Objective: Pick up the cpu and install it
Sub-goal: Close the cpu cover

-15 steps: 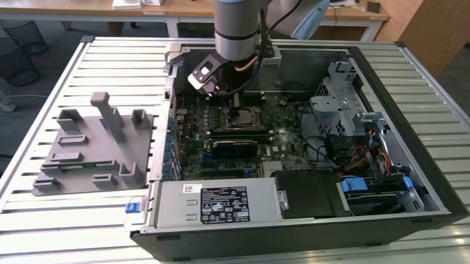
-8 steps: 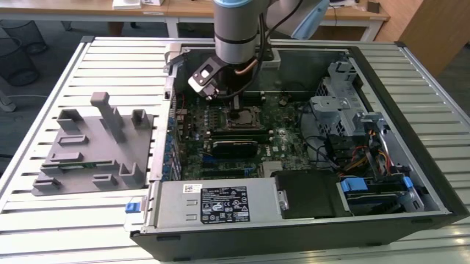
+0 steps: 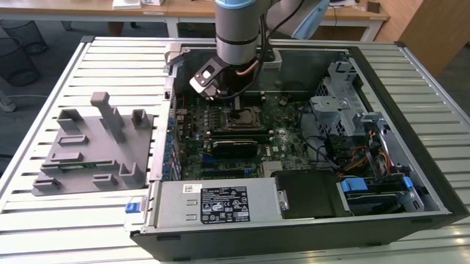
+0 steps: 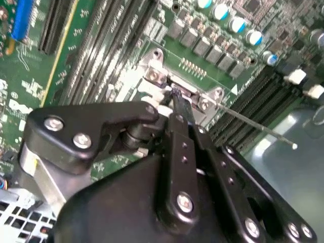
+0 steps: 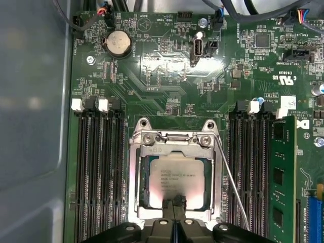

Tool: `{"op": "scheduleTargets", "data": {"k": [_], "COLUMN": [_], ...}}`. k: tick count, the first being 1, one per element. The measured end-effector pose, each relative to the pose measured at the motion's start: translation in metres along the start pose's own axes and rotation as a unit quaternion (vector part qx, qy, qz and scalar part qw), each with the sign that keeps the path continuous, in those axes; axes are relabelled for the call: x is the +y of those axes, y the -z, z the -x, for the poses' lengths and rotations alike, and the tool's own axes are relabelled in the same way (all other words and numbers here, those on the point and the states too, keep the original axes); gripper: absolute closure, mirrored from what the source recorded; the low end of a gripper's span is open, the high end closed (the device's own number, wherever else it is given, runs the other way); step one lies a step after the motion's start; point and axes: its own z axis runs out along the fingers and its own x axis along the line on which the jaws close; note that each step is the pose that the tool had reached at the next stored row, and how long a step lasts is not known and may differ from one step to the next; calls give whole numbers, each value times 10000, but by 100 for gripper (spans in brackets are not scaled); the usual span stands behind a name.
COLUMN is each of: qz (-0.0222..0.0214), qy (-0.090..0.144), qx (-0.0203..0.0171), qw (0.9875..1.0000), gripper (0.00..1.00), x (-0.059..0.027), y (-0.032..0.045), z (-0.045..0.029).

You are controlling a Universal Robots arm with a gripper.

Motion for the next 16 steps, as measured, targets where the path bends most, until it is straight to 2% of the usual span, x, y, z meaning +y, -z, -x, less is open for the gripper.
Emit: {"op": "scheduleTargets", "data": {"k": [5,14,16], "qz": [0,0,0], "qy": [0,0,0], "qx": [10,9,10], "qw": [10000,10000,10000], "gripper": [89,89,89], "x": [5,10,11], "y": [20,191,201], "z": [0,-1,0]}}
